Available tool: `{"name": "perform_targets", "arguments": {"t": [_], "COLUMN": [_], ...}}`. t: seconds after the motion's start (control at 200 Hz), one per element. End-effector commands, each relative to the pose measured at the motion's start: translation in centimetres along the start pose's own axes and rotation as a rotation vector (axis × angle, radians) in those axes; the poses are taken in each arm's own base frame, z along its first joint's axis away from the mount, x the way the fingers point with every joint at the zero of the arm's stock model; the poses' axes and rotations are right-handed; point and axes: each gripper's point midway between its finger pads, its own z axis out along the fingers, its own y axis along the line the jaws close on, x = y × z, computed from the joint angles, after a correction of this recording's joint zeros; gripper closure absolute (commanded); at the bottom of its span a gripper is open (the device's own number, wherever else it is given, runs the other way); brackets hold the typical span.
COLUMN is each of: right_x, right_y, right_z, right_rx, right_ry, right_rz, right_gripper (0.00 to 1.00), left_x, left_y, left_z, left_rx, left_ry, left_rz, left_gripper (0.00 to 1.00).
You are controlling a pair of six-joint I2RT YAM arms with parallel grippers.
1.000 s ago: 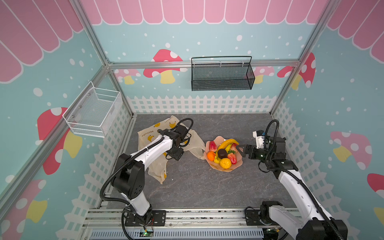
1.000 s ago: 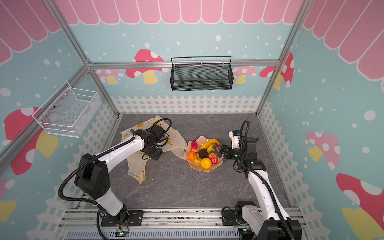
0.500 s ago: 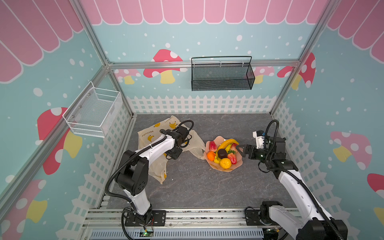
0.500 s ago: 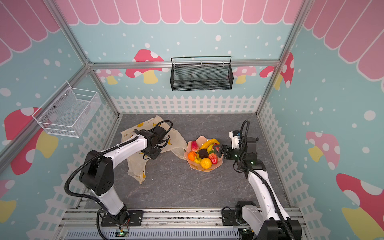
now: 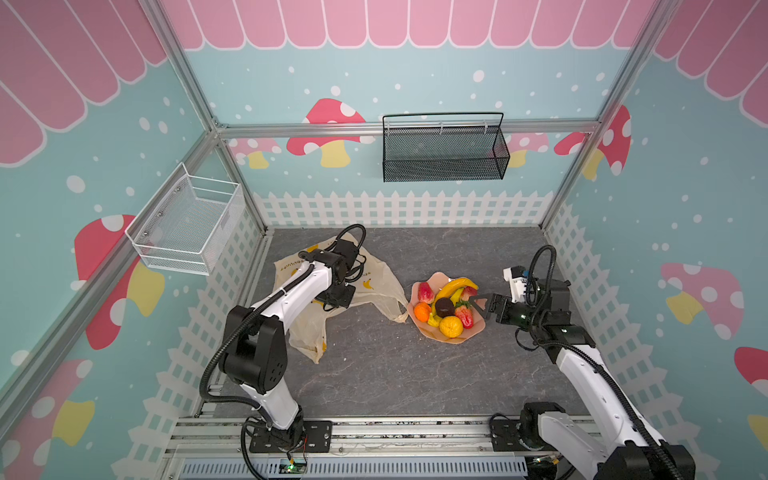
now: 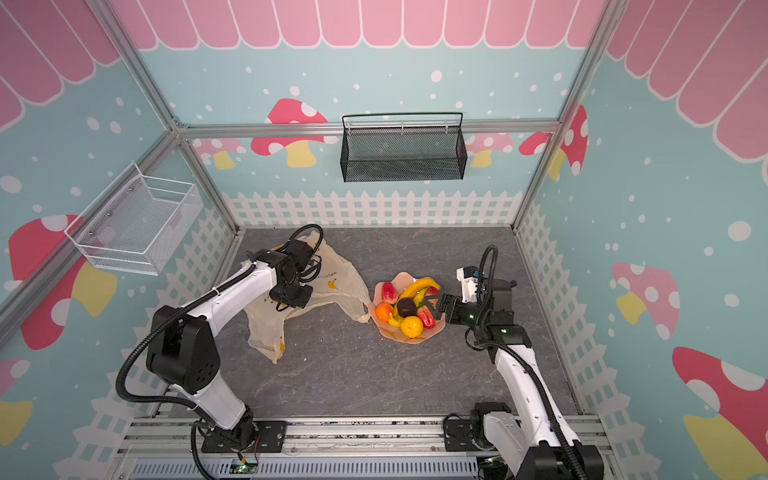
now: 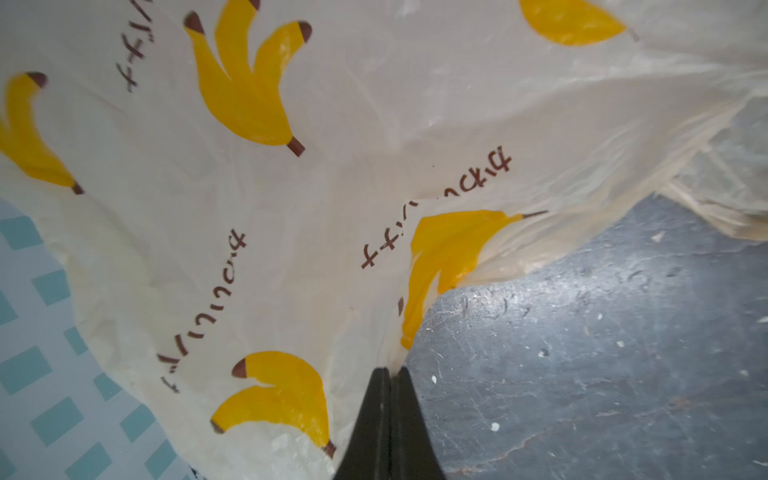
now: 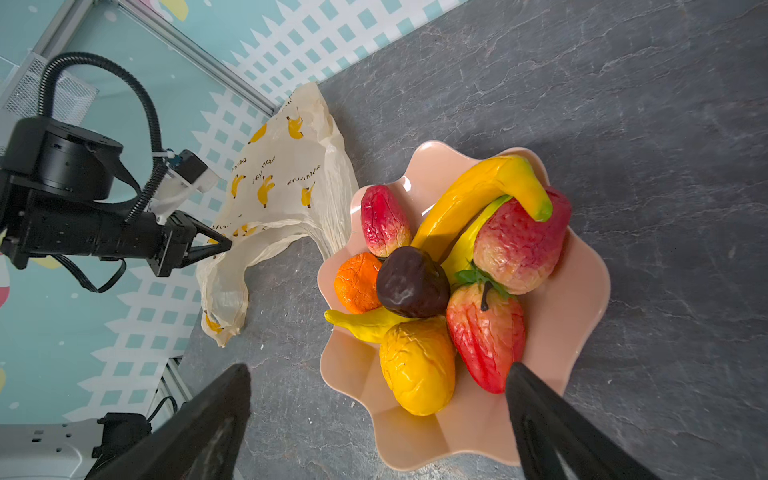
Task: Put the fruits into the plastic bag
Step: 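Grasp the bag's handle edge with the left gripper and lift it, then hold the bag open with the left gripper while the right descends onto the mango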
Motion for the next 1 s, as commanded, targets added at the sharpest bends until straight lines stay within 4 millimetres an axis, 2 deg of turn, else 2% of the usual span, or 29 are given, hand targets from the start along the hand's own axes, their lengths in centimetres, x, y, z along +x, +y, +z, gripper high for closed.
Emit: {"name": "perform_targets", "arguments": {"t": [0.0, 0.14, 0.28, 0.52, 0.61, 0.83, 0.995], "right_x": [0.4, 1.5, 3.4, 6.0, 6.8, 7.3, 7.5], "right_y": [0.6, 0.6, 0.5, 0.6, -0.1, -1.0, -2.0], "right_z": [0.3, 1.2, 2.6, 4.5, 5.0, 6.5, 7.1], "right_rx": [-0.037, -0.014, 0.063, 0.177, 0.237, 0.353, 0.407], "right_ry": [0.022, 0.081, 0.186, 0.317, 0.348, 0.373, 0.369], "right_rz": [0.003, -0.008, -0.049, -0.114, -0.107, -0.105, -0.103], "right_gripper": [0.03, 0.01, 0.00, 0.04, 0.06, 0.08, 0.13], "left_x": [-0.8, -1.4, -1.5, -1.6, -1.6, -1.1, 0.0], "left_y": [-0.2, -0.4, -0.6, -1.1, -1.4, -2.3, -2.9], "left_z": [-3.4, -5.8, -7.7, -9.8, -10.2, -11.6, -11.8], "left_rx": [0.071, 0.135, 0.193, 0.264, 0.291, 0.359, 0.399], "left_ry": [-0.059, -0.094, -0.126, -0.140, -0.140, -0.146, -0.133], "left_rz": [-0.045, -0.084, -0.115, -0.137, -0.144, -0.172, -0.191], "left_gripper": [1.00, 1.00, 1.00, 1.00, 1.00, 1.00, 1.00]}}
